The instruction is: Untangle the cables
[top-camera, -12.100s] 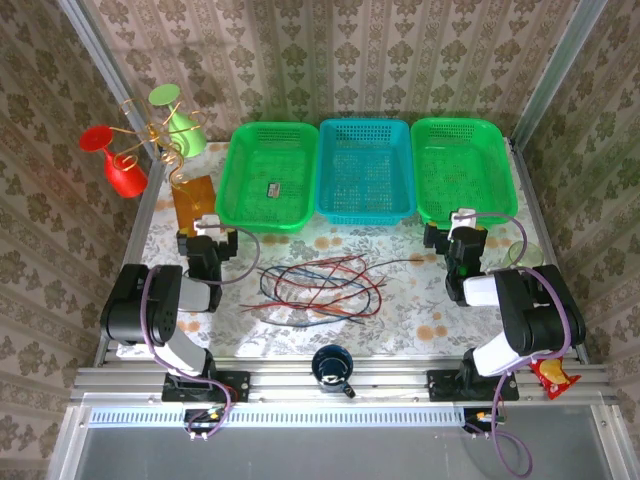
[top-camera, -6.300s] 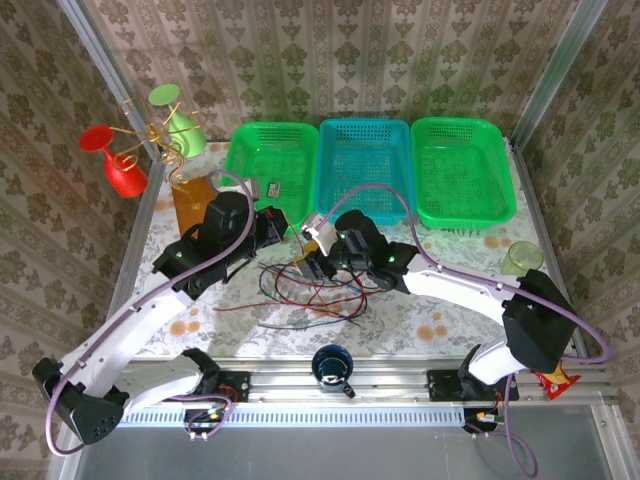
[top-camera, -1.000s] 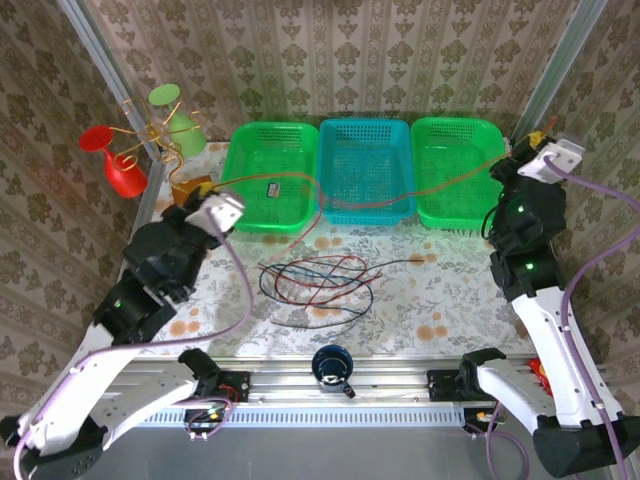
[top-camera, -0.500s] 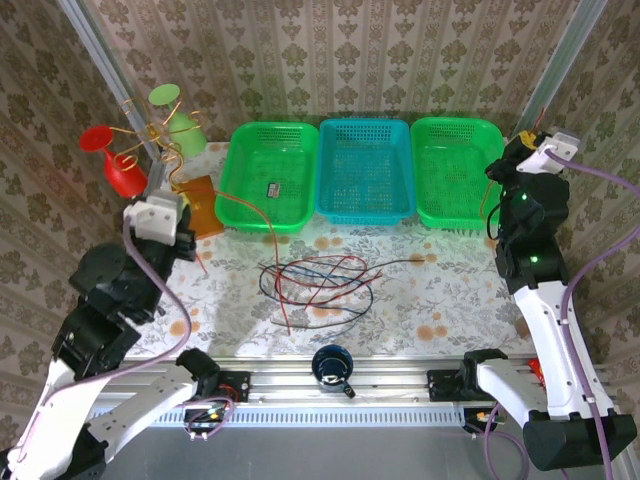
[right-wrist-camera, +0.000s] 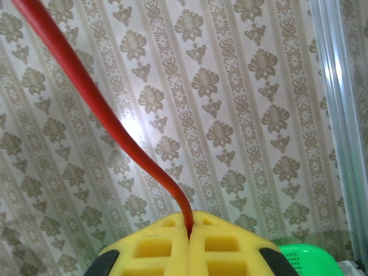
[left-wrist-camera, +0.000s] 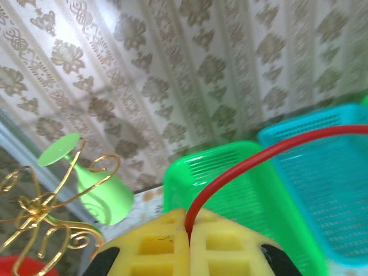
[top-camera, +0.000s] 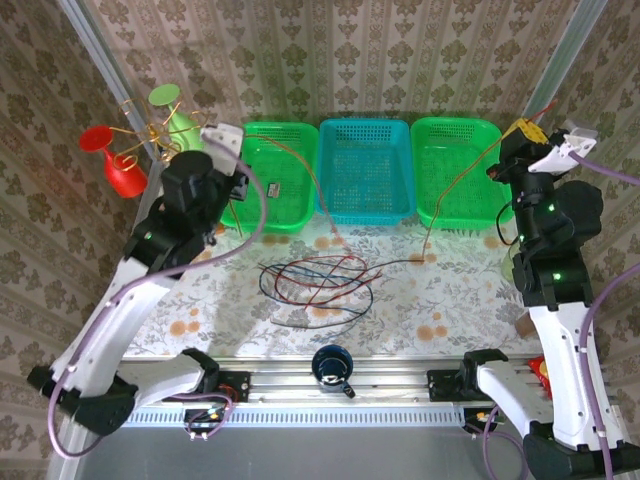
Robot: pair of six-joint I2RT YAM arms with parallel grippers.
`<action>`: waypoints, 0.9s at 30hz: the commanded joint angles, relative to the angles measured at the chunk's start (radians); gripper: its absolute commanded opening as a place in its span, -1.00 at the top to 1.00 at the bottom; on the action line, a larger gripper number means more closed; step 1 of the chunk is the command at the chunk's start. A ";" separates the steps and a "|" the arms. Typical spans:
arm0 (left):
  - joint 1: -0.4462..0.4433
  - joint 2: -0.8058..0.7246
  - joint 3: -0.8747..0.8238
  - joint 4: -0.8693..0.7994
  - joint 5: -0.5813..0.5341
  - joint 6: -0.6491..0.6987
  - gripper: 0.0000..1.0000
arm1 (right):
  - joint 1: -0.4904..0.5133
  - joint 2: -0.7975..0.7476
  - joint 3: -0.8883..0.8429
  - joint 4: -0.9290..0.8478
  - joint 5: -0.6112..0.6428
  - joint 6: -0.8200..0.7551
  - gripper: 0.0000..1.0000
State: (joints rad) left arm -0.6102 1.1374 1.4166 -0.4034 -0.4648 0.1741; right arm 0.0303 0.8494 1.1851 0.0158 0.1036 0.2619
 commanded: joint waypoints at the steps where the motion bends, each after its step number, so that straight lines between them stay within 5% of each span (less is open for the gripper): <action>1: 0.030 0.063 0.052 0.063 -0.080 0.139 1.00 | -0.001 -0.005 0.028 -0.028 -0.043 0.004 1.00; 5: 0.048 0.199 0.158 0.092 -0.121 0.229 1.00 | -0.001 0.004 0.028 -0.024 -0.043 -0.006 1.00; 16: 0.058 0.526 0.238 0.619 -0.476 0.788 1.00 | 0.000 0.023 0.039 -0.009 -0.041 -0.041 1.00; 27: 0.087 0.569 0.401 0.593 -0.458 0.831 1.00 | -0.001 0.045 0.028 -0.003 -0.058 -0.039 1.00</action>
State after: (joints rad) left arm -0.5346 1.7370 1.7882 0.1600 -0.8986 0.9699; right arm 0.0303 0.8928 1.1946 -0.0078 0.0658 0.2348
